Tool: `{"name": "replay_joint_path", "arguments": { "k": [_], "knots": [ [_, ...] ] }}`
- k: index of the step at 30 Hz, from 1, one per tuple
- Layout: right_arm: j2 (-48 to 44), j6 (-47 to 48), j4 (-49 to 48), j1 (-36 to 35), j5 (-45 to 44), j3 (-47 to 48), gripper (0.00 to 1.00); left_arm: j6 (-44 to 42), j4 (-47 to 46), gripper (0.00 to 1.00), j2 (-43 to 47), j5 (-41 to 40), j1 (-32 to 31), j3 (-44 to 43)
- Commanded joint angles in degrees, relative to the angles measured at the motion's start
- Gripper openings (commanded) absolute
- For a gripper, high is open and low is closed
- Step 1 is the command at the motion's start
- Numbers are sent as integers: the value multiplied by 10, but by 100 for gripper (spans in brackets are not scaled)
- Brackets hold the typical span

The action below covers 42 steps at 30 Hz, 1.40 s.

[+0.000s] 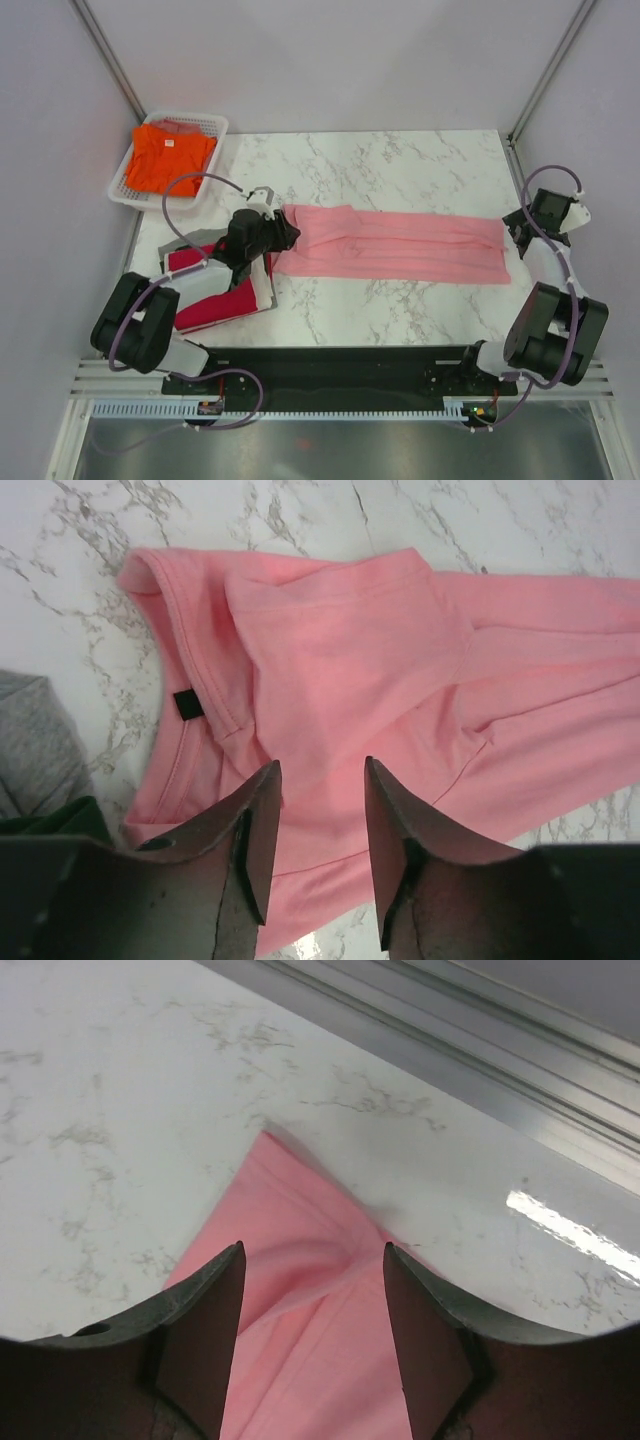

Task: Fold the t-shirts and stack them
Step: Fold the tshirt

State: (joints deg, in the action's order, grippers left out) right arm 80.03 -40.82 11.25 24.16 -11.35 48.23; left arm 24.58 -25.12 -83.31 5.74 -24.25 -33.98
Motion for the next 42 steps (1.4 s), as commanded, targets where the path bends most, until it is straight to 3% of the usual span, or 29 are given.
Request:
{"name": "replay_joint_path", "arguments": {
  "k": [1,3,4,8,11,17,23,38,42],
  "knots": [
    [-71,65,-30,-51,17,-4,64,12,32,48,59,-52,-4,-33],
    [-77,81,-36,-88,72,-2,63,15,88,54,56,-56,-4,-59],
    [-68,95,-43,-99,151,2,62,14,113,54,48,-54,-4,-96],
    [-9,120,-52,-156,290,32,56,21,217,55,-20,-17,-4,-191],
    [60,136,-53,-232,333,72,53,14,248,55,-75,8,-3,-230],
    [168,139,-67,-336,355,138,51,9,295,53,-141,14,-2,-299],
    [271,132,-77,-383,358,225,50,8,316,52,-193,1,6,-337],
    [429,131,-57,-413,370,370,49,4,341,51,-254,-10,25,-403],
    [450,130,-57,-418,376,390,47,3,352,46,-284,0,28,-430]
  ]
}}
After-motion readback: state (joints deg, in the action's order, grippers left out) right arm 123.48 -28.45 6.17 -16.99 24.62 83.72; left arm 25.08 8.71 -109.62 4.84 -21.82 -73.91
